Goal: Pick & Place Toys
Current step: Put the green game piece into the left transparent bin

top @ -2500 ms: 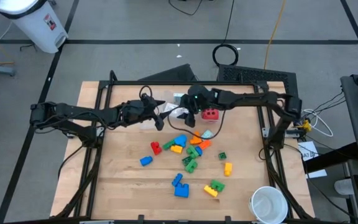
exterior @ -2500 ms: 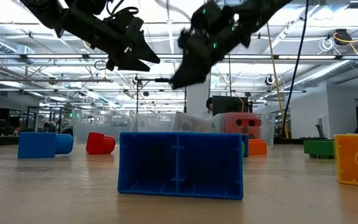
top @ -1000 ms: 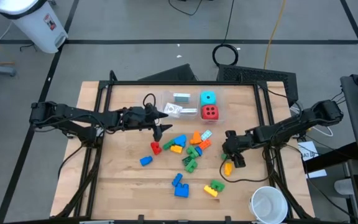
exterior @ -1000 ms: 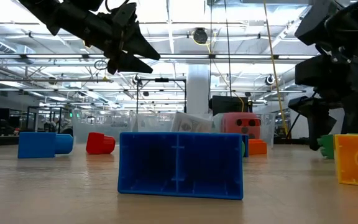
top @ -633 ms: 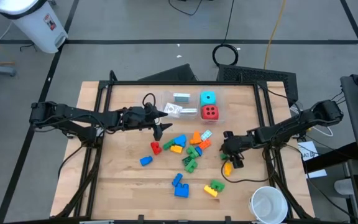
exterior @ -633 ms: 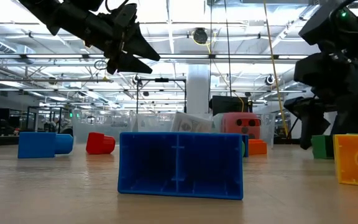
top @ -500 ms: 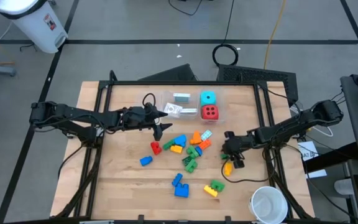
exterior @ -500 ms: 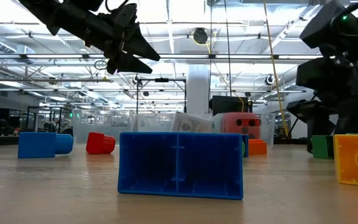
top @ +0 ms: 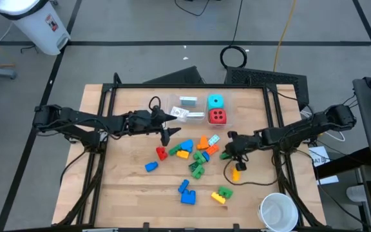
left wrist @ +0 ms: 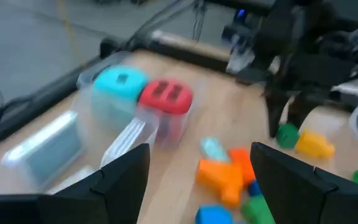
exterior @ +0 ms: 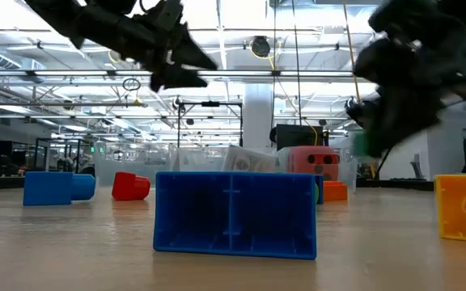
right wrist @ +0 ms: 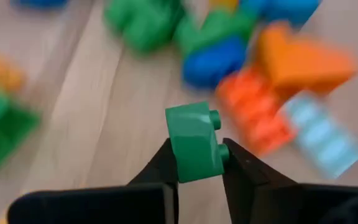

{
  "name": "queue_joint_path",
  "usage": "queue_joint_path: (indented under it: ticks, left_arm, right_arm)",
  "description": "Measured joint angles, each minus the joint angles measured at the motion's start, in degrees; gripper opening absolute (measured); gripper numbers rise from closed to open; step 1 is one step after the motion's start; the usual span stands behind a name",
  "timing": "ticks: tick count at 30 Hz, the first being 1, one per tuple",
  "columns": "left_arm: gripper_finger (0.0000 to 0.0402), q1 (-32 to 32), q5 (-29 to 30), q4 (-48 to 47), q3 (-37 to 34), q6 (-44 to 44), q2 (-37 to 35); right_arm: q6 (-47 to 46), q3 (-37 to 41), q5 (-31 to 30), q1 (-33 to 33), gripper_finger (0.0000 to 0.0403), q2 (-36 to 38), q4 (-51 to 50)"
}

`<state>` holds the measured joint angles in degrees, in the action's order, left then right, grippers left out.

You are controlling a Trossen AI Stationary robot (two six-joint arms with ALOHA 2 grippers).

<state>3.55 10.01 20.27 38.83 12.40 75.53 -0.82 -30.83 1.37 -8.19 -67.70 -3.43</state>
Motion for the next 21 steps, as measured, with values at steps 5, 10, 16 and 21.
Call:
queue_joint_path:
  ticks: [5, 10, 16, 21]
  left_arm:
    - [0.028, -1.92, -1.56, 10.03, 0.21, -7.53, 6.46]
    - [0.028, -4.97, -0.48, 11.52, 4.39, -21.9, 12.93]
    - [0.028, -8.63, 1.03, 9.37, 12.91, -38.52, 20.5]
    - [0.028, -11.17, 4.06, 6.79, 17.77, -49.26, 24.35]
  right_arm:
    - [-1.09, -1.38, 0.31, 4.07, 0.0045, 0.0, 9.67]
    - [-5.92, -1.38, 7.31, 7.95, 0.0046, -0.18, 16.16]
    - [-10.72, -1.56, 15.36, 10.39, 0.0047, -3.45, 26.47]
    - [-12.28, -1.51, 18.43, 11.27, 0.0048, -5.59, 30.08]
